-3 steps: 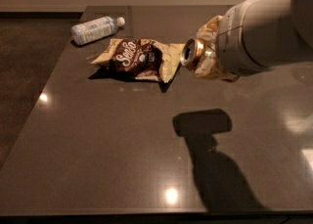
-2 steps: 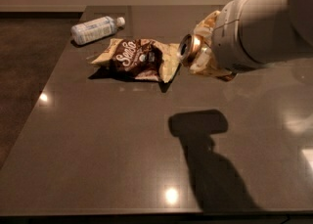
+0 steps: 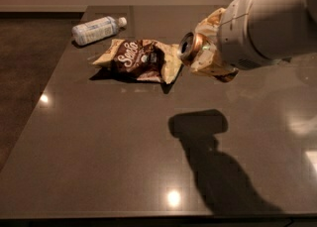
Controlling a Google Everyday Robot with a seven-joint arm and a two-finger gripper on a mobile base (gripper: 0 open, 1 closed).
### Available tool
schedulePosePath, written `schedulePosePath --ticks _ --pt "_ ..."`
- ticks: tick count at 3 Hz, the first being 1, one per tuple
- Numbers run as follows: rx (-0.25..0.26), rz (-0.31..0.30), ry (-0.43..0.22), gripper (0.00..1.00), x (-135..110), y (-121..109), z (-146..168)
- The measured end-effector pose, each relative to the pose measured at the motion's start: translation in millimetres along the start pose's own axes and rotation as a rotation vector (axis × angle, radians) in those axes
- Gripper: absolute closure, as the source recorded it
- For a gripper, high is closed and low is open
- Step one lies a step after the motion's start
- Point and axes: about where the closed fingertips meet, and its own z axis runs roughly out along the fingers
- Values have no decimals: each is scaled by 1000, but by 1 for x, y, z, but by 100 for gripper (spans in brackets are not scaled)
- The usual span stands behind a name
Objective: Place orange can upright
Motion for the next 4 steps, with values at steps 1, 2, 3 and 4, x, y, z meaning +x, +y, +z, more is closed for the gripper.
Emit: schedulePosePath --ticks 1,2,3,4 --pt "-67 113 -88 100 34 -7 10" --pt "-150 260 -217 100 47 -3 18" --pt "-220 430 -365 100 50 10 21" --pt "-245 614 -529 100 44 14 14"
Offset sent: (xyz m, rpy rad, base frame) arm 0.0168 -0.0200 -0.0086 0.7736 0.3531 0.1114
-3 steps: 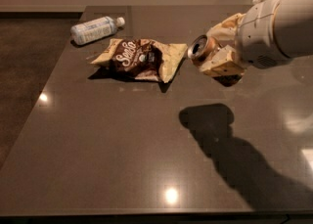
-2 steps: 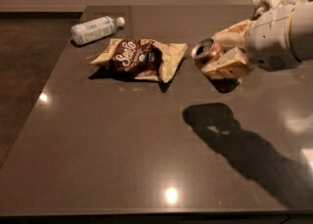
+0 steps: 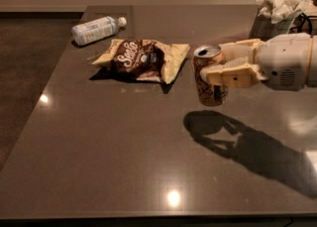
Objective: Place orange can upright
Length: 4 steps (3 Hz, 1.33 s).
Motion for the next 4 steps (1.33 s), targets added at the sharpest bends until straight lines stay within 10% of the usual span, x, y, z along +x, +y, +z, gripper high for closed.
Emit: schedulePosePath --ticks 2,4 --pt "34 211 -341 100 -45 27 -6" --pt "103 185 -468 100 -66 54 1"
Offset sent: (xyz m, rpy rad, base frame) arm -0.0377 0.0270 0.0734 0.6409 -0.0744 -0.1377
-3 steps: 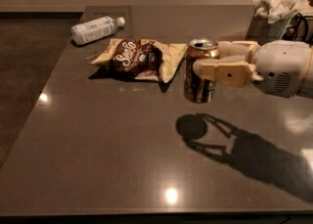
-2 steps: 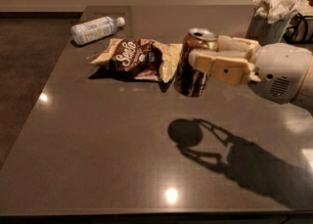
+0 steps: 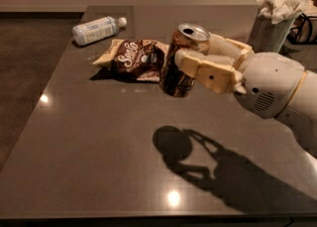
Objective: Place orange can upright
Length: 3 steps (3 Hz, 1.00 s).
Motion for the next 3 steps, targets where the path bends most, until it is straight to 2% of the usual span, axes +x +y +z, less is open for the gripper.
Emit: schedulePosePath --ticks 1,3 --pt "-2 -16 -4 100 -1 4 2" --pt "27 -30 58 100 21 5 -1"
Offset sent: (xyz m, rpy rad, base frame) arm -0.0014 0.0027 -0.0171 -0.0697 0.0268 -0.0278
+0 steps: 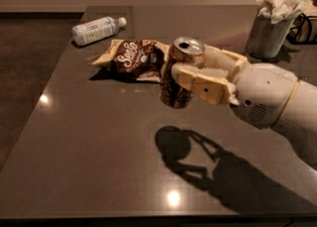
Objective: Place orange can upright
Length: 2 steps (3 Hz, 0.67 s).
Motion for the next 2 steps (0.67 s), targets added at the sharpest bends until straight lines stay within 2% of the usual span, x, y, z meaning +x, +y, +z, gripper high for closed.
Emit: schedulePosePath --ticks 1,2 --pt "12 -12 10 100 23 0 -6" --pt "15 -48 19 100 41 -2 -11"
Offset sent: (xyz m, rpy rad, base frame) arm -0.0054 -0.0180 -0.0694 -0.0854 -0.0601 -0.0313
